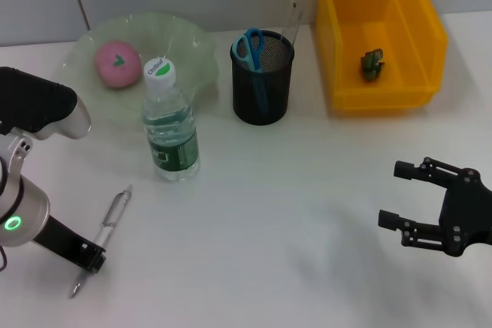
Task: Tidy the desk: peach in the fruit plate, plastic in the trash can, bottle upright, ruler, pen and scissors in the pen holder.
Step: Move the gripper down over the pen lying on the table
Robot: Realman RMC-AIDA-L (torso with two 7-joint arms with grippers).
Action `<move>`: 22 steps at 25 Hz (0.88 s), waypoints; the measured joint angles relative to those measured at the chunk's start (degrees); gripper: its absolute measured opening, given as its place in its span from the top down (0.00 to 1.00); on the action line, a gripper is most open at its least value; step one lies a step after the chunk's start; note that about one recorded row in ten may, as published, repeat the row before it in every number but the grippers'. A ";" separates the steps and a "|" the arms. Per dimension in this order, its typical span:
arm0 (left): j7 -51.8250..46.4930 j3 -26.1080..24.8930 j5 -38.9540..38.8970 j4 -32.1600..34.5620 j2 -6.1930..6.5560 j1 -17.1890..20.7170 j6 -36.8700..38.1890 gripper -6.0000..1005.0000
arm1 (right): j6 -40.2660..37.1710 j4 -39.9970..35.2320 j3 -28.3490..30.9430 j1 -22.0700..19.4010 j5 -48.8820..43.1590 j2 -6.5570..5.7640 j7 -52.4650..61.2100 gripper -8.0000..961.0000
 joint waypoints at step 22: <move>0.09 0.56 -0.55 -0.66 0.02 -0.59 -0.53 0.87 | -0.01 -0.14 0.44 -0.39 0.00 0.00 0.00 0.15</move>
